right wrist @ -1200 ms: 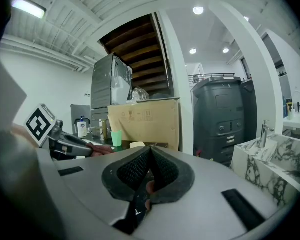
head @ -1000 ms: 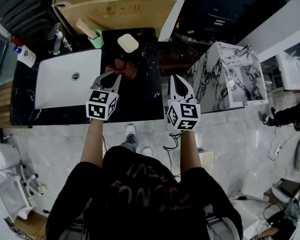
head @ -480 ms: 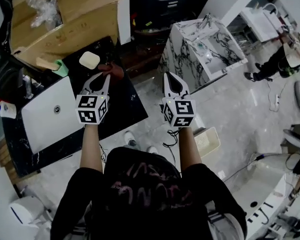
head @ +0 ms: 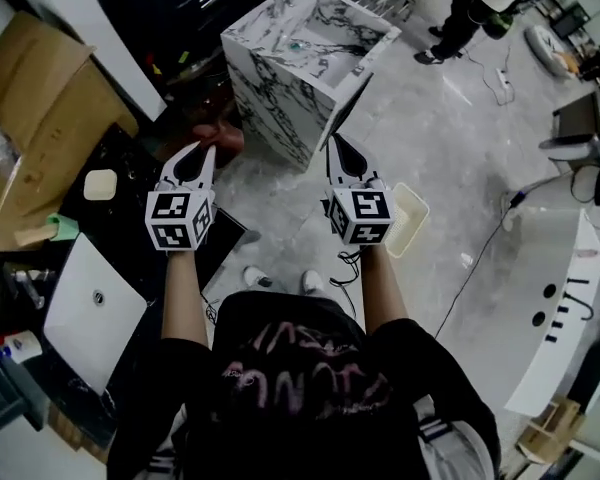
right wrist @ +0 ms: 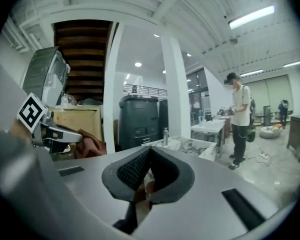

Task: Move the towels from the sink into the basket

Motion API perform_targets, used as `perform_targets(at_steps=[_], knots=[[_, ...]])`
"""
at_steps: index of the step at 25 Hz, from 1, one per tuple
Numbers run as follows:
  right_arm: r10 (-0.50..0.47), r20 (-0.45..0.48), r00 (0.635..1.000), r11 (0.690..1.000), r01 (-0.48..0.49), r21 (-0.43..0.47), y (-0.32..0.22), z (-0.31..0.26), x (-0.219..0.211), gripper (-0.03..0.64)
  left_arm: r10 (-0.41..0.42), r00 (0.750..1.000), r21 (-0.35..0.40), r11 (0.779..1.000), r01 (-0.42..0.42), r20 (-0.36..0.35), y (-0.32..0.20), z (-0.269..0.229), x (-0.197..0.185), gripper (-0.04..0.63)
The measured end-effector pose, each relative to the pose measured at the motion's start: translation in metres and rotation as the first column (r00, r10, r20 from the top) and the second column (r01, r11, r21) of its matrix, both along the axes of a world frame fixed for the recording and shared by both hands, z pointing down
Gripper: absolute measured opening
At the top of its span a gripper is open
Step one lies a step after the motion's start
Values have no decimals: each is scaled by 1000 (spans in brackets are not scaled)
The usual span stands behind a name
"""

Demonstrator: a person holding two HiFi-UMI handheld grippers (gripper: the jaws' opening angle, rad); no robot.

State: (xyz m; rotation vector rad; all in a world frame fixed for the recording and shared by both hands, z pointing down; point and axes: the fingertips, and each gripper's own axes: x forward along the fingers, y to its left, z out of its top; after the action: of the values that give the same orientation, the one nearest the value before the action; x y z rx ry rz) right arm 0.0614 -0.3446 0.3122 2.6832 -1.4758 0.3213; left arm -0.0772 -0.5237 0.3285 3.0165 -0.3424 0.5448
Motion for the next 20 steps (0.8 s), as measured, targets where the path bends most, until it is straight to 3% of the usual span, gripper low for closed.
perform_targets(at_steps=[4, 9, 13, 20], knots=[[144, 4, 990, 990, -144, -13, 69, 6, 28, 15, 149, 989, 2, 989, -149, 7, 51, 0, 51, 51], [314, 25, 949, 949, -314, 0, 173, 11, 56, 15, 305, 952, 2, 952, -305, 25, 131, 2, 107, 51], [400, 29, 916, 916, -400, 11, 252, 18, 78, 15, 380, 924, 28, 924, -381, 33, 199, -1, 142, 51], [529, 53, 847, 847, -531, 21, 391, 31, 108, 15, 482, 876, -26, 876, -482, 2, 324, 6, 202, 51]])
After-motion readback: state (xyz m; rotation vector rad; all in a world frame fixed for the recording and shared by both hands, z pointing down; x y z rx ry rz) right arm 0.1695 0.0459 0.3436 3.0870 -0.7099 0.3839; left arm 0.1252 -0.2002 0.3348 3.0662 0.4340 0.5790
